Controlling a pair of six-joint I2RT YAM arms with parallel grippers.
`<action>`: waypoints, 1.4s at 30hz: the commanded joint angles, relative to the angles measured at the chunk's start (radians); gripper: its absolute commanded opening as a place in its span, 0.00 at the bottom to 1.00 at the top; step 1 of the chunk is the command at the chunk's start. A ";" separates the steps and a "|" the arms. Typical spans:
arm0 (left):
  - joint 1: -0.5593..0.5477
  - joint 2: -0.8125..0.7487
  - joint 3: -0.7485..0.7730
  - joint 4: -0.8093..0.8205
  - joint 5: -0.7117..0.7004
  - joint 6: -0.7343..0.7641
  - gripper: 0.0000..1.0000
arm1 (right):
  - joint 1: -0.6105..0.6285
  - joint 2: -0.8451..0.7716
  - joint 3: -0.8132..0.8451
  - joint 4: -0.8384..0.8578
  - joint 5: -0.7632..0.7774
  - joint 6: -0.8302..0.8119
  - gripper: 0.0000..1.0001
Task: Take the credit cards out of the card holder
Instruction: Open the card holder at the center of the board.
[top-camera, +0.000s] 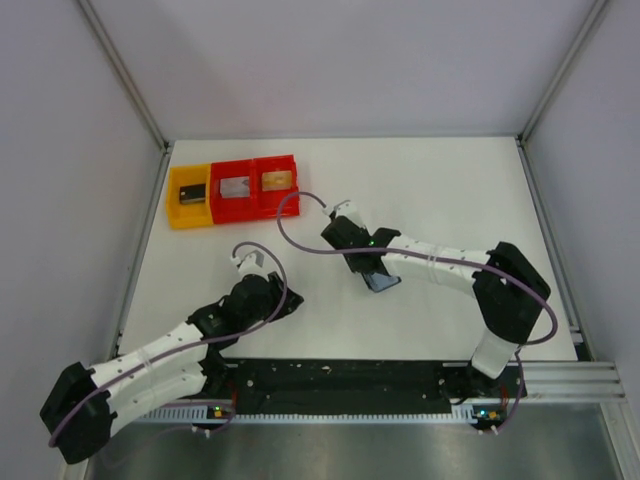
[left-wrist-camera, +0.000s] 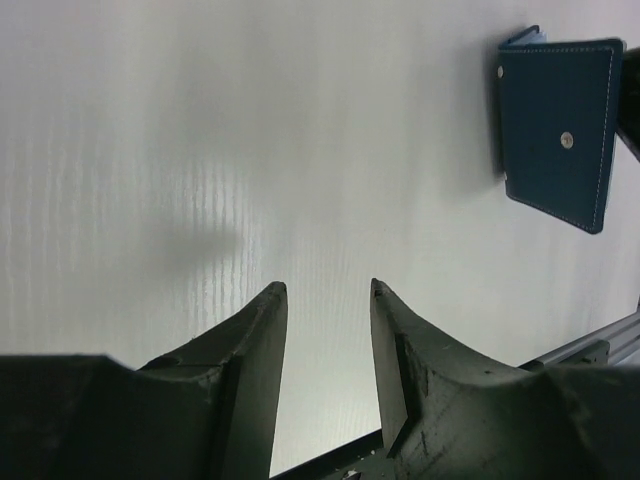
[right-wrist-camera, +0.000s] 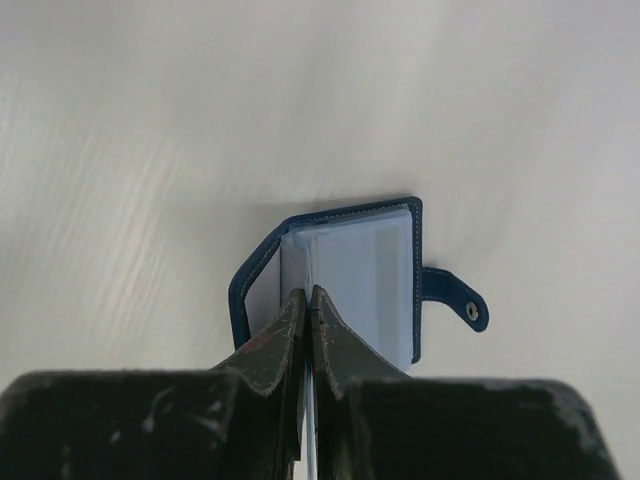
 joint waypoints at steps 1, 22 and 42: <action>0.004 0.029 0.071 0.044 0.002 0.044 0.43 | -0.023 0.033 0.122 -0.043 0.069 -0.134 0.00; 0.004 0.077 0.088 0.090 0.080 0.081 0.44 | -0.019 0.154 0.159 0.003 -0.440 0.065 0.47; 0.004 0.247 0.395 0.083 0.152 0.153 0.43 | -0.190 -0.098 -0.057 0.161 -0.657 0.088 0.48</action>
